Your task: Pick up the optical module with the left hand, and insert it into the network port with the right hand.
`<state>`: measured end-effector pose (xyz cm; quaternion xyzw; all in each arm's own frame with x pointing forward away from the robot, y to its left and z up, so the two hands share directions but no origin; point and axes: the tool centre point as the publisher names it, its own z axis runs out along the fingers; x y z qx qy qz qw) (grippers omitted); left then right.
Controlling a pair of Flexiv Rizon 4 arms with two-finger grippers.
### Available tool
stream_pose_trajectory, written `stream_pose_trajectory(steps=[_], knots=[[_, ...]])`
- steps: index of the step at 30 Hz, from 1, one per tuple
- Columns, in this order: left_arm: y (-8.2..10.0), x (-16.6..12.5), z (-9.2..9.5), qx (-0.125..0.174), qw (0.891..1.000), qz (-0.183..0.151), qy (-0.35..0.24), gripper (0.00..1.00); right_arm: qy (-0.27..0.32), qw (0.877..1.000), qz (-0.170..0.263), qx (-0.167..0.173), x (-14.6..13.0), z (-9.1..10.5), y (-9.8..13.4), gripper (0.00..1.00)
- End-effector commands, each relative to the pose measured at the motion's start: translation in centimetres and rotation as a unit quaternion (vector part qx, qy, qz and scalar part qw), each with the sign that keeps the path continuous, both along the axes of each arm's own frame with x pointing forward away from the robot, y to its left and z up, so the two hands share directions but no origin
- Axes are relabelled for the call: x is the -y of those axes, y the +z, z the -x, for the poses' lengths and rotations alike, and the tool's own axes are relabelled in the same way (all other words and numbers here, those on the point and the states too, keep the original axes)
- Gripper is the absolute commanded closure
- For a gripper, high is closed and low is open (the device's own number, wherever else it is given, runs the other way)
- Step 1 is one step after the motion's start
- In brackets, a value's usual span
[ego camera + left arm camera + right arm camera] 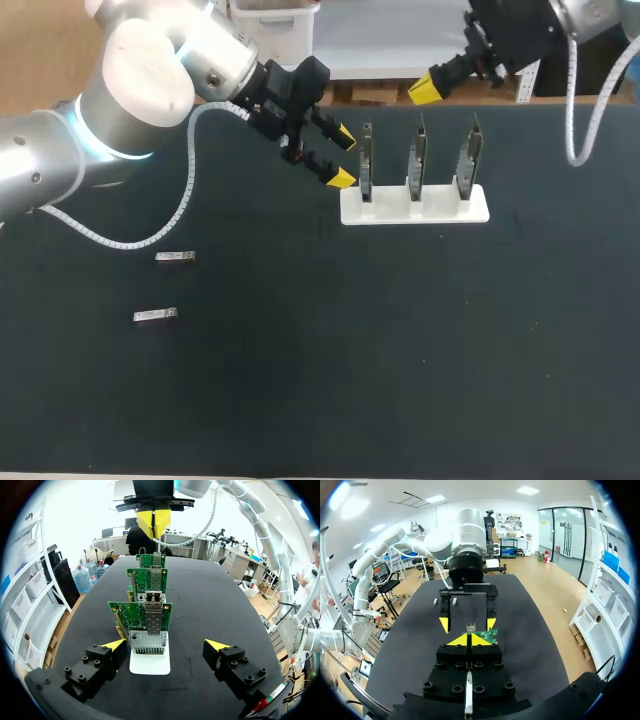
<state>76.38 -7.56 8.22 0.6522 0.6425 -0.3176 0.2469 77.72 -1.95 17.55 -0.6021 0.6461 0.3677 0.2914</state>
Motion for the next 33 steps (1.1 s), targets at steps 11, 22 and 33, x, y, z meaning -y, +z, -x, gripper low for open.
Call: stream_pose_trajectory(steps=[11, 22, 33], knots=[[0.0, 0.0, -0.2, -0.001, 1.000, -0.001, -0.002, 0.00, 0.011, 1.000, 0.006, -0.013, 2.5, 0.9, -1.2, 1.00], [0.0, 0.0, -0.2, -0.001, 1.000, -0.001, -0.002, 0.00, 0.032, 0.999, 0.020, -0.027, 3.3, 0.4, -2.3, 1.00], [0.0, 0.0, -0.2, -0.001, 1.000, -0.001, -0.002, 0.00, 0.035, 0.999, 0.024, -0.025, 3.5, 0.5, -2.7, 1.00]])
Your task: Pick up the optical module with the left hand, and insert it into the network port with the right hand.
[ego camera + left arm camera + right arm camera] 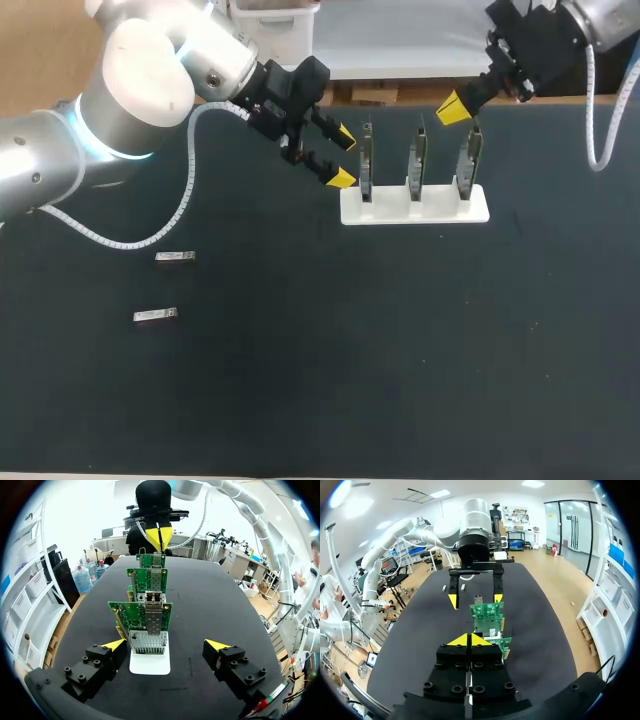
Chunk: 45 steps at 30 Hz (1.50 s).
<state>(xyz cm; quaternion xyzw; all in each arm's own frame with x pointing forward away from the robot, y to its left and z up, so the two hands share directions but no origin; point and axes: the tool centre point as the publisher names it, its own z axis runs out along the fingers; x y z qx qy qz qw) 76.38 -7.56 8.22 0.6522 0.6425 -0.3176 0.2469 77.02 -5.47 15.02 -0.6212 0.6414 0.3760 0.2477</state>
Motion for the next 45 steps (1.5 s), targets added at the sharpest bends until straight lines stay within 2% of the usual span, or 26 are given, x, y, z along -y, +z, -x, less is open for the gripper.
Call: stream_pose_trajectory(steps=[1, 26, 27, 28, 45], knots=[[0.00, 0.05, -0.16, -0.001, 1.000, -0.001, -0.002, 0.00, 0.002, 1.000, -0.001, -0.001, 0.03, -0.17, -0.14, 1.00], [0.00, 0.05, -0.16, -0.001, 1.000, -0.001, -0.002, 0.00, -0.013, 1.000, 0.006, 0.002, 0.09, -0.15, -0.09, 1.00], [0.00, 0.05, -0.16, -0.001, 1.000, -0.001, -0.002, 0.00, -0.025, 1.000, 0.011, 0.011, 0.07, -0.10, -0.07, 1.00], [0.00, 0.05, -0.16, -0.001, 1.000, -0.001, -0.002, 0.00, -0.025, 1.000, 0.011, 0.011, 0.07, -0.10, -0.07, 0.00], [0.00, 0.05, -0.16, -0.001, 1.000, -0.001, -0.002, 0.00, -0.025, 1.000, 0.011, 0.011, 0.07, -0.10, -0.07, 0.00]])
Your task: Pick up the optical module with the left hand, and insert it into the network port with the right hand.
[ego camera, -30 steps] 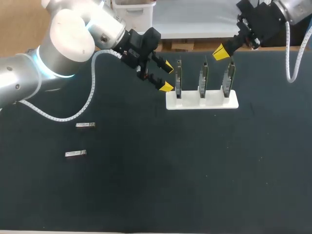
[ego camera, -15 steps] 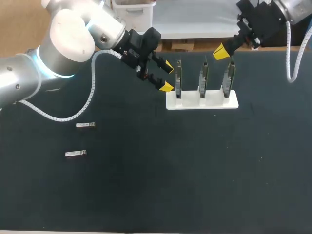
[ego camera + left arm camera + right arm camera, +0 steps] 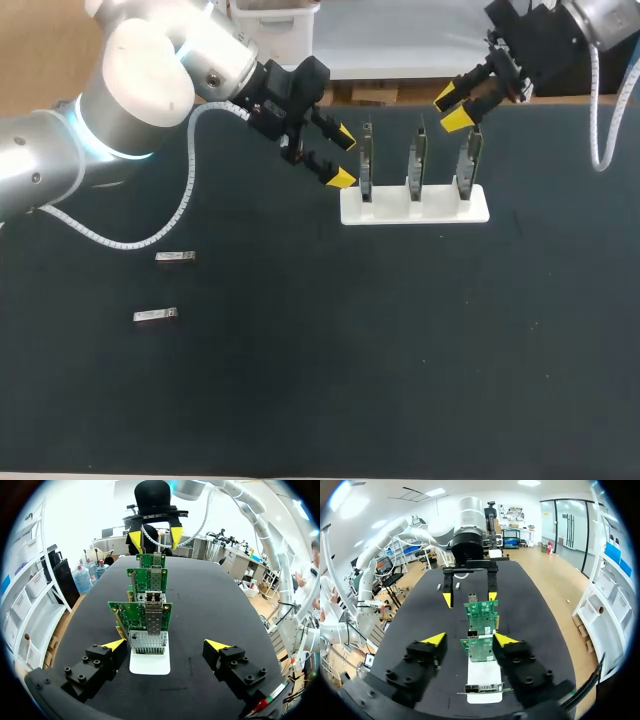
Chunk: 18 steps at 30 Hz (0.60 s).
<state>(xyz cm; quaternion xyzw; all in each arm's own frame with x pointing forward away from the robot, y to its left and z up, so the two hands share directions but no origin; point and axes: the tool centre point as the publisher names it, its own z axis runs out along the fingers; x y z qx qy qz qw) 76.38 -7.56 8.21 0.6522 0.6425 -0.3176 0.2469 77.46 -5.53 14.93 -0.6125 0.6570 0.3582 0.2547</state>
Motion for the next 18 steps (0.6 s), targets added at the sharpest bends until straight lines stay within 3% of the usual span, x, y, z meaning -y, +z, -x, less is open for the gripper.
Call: stream_pose_trajectory(steps=[1, 12, 18], knots=[[0.0, 0.0, -0.2, -0.001, 1.000, -0.001, -0.002, 0.00, -0.003, 1.000, 0.001, 0.003, 0.0, 0.3, 0.0, 0.00], [0.2, -0.1, -0.2, -0.007, 1.000, 0.007, -0.007, 0.00, -0.003, 1.000, 0.001, 0.003, 0.0, 0.3, 0.0, 0.00], [1.1, -0.8, 0.0, 0.015, 1.000, 0.001, -0.011, 0.00, -0.003, 1.000, 0.001, 0.003, 0.0, 0.3, 0.0, 0.00]])
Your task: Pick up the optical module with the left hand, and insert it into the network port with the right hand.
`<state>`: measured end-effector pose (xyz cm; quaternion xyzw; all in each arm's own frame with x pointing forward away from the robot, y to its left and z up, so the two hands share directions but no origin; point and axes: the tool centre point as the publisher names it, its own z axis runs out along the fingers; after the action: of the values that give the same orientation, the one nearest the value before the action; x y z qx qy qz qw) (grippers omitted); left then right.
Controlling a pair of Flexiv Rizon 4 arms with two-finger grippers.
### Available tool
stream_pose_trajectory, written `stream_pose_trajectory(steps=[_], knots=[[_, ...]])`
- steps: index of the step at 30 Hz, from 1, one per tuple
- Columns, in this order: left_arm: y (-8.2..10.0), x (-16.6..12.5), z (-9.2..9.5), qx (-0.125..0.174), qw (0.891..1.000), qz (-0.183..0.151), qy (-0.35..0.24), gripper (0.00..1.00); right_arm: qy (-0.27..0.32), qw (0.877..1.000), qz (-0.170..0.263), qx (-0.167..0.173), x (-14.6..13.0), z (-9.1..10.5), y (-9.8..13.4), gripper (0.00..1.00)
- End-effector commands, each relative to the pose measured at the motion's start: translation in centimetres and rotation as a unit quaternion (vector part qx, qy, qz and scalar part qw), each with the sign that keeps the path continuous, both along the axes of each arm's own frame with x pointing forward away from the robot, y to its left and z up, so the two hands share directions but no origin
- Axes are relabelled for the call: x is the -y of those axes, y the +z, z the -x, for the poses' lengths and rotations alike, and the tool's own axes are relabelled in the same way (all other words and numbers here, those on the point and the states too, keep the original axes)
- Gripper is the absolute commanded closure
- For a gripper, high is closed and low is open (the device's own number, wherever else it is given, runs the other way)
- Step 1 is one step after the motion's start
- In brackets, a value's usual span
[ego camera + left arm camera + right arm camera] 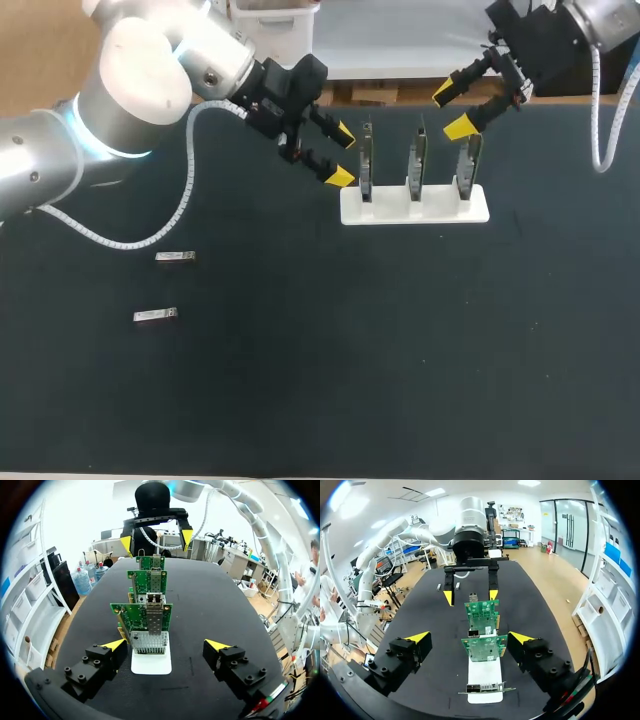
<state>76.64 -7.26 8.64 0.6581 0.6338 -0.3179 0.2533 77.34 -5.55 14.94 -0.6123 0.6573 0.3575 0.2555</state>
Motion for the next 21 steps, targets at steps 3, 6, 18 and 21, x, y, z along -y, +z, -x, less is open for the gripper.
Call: stream_pose_trajectory(steps=[3, 6, 18, 21], knots=[[1.5, -1.5, 0.6, 0.016, 1.000, -0.009, -0.008, 0.00, -0.002, 1.000, 0.001, 0.002, 0.0, 0.2, 0.0, 0.00], [2.1, -3.0, 0.9, 0.029, 0.999, -0.024, 0.005, 0.00, -0.002, 1.000, 0.001, 0.002, 0.0, 0.2, 0.0, 0.00], [2.7, -9.9, 4.5, 0.091, 0.986, -0.138, 0.035, 0.00, -0.002, 1.000, 0.001, 0.002, 0.0, 0.2, 0.0, 0.00], [2.6, -11.6, 5.2, 0.101, 0.981, -0.157, 0.051, 0.00, -0.002, 1.000, 0.001, 0.002, 0.0, 0.2, 0.0, 0.00]])
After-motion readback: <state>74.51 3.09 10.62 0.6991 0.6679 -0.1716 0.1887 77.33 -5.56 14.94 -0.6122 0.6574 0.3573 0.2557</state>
